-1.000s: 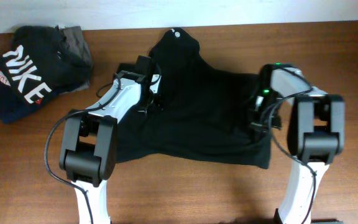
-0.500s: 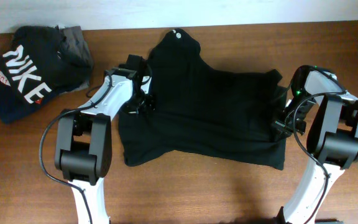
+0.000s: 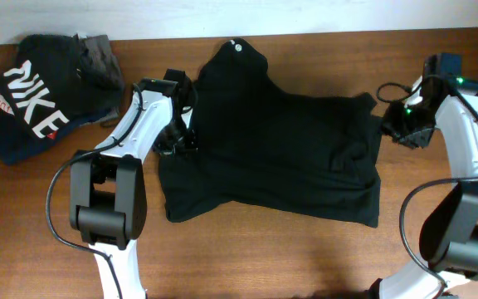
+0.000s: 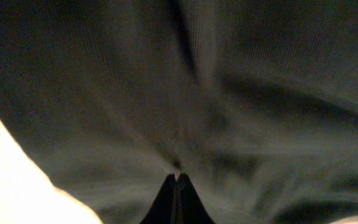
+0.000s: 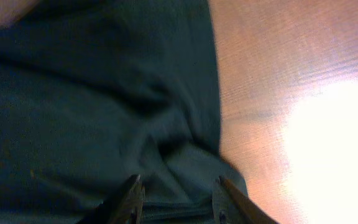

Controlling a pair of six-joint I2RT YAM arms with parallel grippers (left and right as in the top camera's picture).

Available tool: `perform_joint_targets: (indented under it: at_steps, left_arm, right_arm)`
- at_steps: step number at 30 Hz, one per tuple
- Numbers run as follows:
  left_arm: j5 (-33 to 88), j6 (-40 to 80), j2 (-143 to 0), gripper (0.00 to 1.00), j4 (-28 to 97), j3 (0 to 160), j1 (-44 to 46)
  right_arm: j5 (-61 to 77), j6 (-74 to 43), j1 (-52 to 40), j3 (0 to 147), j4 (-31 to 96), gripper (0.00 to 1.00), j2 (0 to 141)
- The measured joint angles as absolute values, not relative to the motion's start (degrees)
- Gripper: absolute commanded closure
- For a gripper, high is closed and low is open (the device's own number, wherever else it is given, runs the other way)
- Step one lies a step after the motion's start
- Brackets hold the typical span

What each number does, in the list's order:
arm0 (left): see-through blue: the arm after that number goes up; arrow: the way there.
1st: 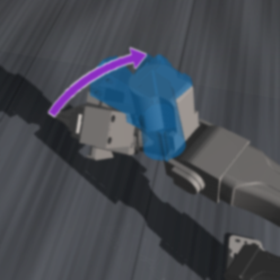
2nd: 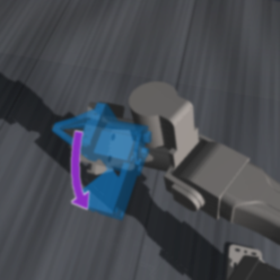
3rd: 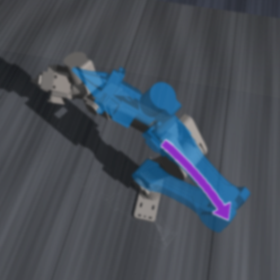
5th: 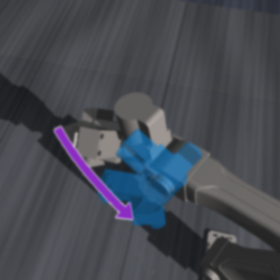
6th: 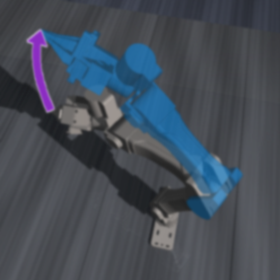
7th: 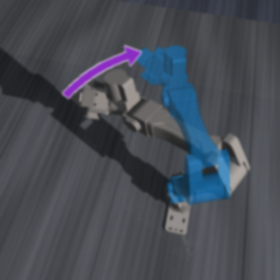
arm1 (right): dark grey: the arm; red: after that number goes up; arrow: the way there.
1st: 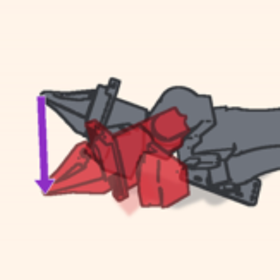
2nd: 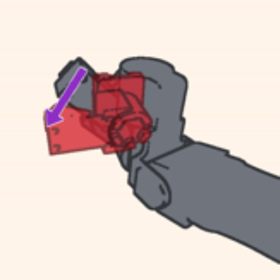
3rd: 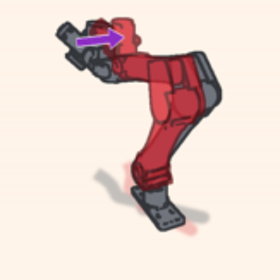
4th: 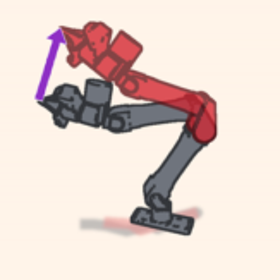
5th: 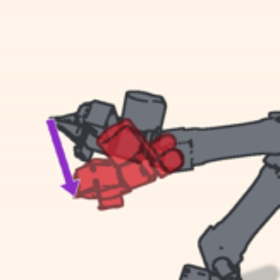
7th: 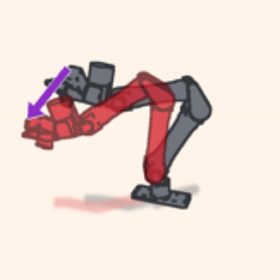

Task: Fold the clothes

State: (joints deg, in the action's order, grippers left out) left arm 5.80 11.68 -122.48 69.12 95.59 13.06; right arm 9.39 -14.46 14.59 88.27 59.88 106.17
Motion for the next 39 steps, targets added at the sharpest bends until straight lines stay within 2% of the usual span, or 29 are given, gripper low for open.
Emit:
perform_joint_targets:
  at_steps: [1, 2, 3, 10, 18, 25, 28, 30, 33, 35, 39]
  left_arm:
    - [6.1, 11.8, -122.5, 0.99, 71.3, 95.6, 13.3]
    - [6.2, 11.8, -122.5, 0.99, 72.4, 95.6, 13.5]
    - [6.5, 11.8, -122.5, 0.99, 72.9, 95.6, 14.4]
    - [7.1, 11.8, -122.5, 0.99, 71.6, 95.6, 19.8]
    - [7.1, 11.8, -122.5, 0.89, 71.1, 95.6, 19.7]
    - [7.1, 11.8, -122.5, 0.86, 71.1, 95.6, 19.7]
    - [7.1, 11.9, -122.5, 0.83, 71.1, 95.6, 19.7]
    - [7.1, 11.9, -122.5, 0.75, 71.1, 95.6, 19.7]
    - [7.1, 12.1, -122.5, 0.72, 71.2, 95.6, 19.7]
    - [7.1, 12.2, -122.5, 0.65, 71.5, 95.6, 19.7]
    - [6.1, 12.4, -122.5, 0.61, 72.7, 95.6, 19.7]
  right_arm:
    - [9.6, -14.0, 14.4, 88.3, 57.8, 0.77, 106.9]
    - [9.7, -13.8, 14.3, 88.3, 55.8, 0.93, 107.8]
    - [9.9, -13.3, 14.2, 88.3, 53.5, 0.96, 109.2]
    - [13.0, -10.0, 14.2, 88.2, 47.1, 0.96, 116.4]
    - [14.0, -8.1, 14.2, 88.2, 45.8, 0.96, 119.9]
    - [14.2, -7.7, 14.2, 88.3, 44.9, 0.96, 123.8]
    - [14.5, -7.5, 14.2, 88.3, 43.9, 0.96, 123.8]
    - [14.5, -7.6, 14.2, 88.3, 42.7, 0.96, 124.0]
    - [14.3, -7.6, 14.2, 88.3, 40.3, 0.96, 124.3]
    - [12.8, -7.5, 14.1, 88.3, 38.8, 0.96, 124.4]
    - [8.1, -7.6, 13.8, 88.5, 32.9, 0.96, 125.2]
